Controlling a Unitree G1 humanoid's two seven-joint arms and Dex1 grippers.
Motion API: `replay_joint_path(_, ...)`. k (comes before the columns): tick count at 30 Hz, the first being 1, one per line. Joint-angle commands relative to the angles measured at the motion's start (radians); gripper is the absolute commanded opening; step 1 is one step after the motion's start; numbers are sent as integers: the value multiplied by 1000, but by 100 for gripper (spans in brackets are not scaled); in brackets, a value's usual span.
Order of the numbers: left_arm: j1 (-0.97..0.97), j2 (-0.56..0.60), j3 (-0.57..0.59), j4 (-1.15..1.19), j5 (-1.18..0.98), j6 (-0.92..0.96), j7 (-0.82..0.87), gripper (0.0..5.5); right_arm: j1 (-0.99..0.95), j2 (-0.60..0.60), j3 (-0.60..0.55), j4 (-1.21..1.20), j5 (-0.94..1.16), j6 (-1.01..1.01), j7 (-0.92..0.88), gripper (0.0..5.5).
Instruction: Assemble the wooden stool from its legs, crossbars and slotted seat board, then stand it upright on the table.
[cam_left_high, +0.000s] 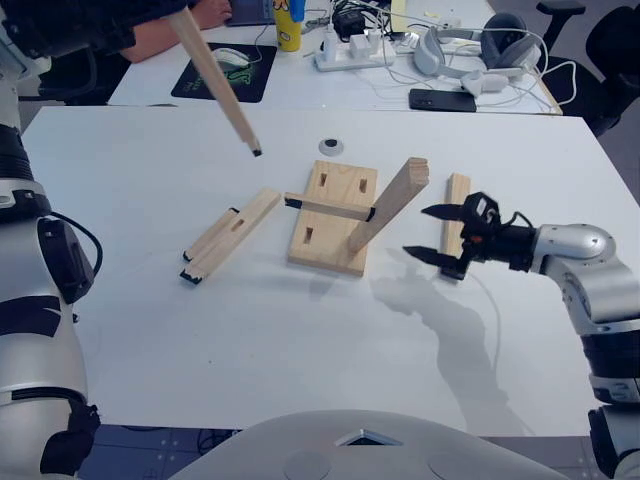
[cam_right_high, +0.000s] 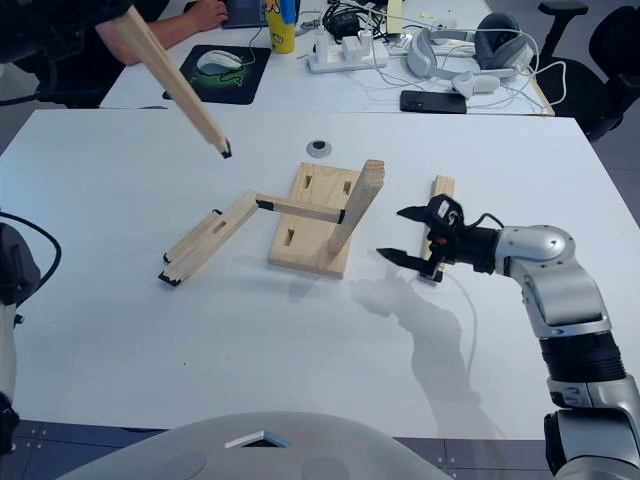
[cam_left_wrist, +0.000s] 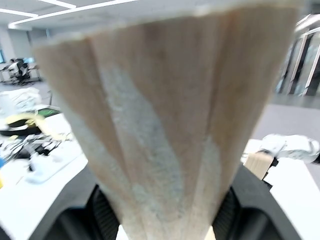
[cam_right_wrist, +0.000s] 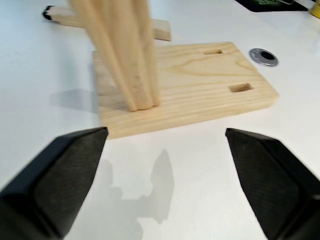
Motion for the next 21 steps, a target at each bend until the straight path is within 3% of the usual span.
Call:
replay_joint_path(1,37,21,-22,6,33,-23,-38,201,-14,82,42,-18,-18,-15,-45,437)
replay_joint_path(11,77,-7,-36,17,58,-46,-55,201,-102,192,71,48,-14,33,-84,437)
replay_joint_path(21,168,-32,-32,-118,25,-5,-71,201,-140,169,100,120,-38,47,-17,279)
